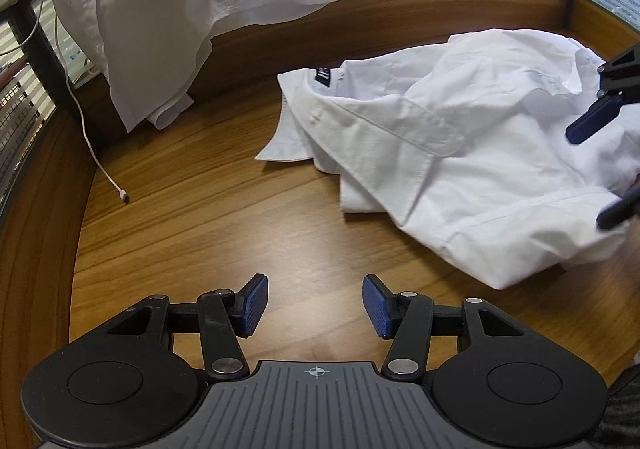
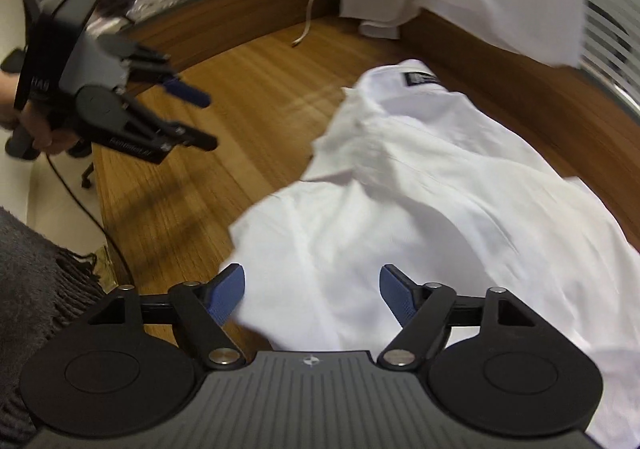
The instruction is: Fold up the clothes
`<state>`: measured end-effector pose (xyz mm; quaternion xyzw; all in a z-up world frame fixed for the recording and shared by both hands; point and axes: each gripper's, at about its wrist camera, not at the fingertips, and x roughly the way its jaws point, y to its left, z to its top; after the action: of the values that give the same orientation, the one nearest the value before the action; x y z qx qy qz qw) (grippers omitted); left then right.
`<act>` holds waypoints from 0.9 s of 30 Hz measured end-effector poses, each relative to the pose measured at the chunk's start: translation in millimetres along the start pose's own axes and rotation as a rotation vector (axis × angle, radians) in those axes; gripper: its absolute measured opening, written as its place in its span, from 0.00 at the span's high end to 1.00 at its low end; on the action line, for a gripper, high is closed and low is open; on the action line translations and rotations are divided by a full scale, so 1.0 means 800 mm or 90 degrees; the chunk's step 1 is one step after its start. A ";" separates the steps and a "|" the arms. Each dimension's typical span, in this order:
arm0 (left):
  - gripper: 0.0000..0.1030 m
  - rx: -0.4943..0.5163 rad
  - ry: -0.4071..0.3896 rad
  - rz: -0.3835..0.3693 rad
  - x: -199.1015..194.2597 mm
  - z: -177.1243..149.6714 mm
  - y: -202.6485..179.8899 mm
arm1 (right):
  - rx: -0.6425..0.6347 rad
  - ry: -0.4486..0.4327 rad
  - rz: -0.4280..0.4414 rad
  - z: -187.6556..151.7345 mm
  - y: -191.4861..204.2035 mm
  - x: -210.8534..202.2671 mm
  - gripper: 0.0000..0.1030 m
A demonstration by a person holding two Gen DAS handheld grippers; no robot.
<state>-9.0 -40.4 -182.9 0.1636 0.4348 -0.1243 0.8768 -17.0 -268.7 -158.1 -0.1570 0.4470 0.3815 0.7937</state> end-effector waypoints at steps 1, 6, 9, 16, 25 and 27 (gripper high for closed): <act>0.45 0.002 -0.001 -0.002 0.002 0.001 0.004 | -0.013 0.001 0.001 0.005 0.007 0.007 0.20; 0.39 0.011 -0.006 -0.010 0.015 0.004 0.020 | -0.110 0.036 -0.010 0.024 0.044 0.053 0.19; 0.39 0.009 -0.005 -0.025 0.026 0.006 0.026 | -0.187 0.044 -0.068 0.024 0.065 0.078 0.50; 0.33 0.010 -0.021 -0.083 0.050 0.022 0.018 | -0.133 -0.007 -0.169 0.033 0.041 0.055 0.96; 0.24 0.002 -0.041 -0.130 0.094 0.052 -0.009 | 0.137 -0.134 -0.251 0.043 -0.066 -0.038 0.97; 0.23 -0.010 -0.043 -0.130 0.106 0.059 -0.011 | 0.181 -0.147 -0.262 0.039 -0.087 -0.050 0.97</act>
<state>72.1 -73.3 -225.5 0.1073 0.4203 -0.2148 0.8751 41.2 -314.8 -114.1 -0.0867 0.3611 0.1613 0.9144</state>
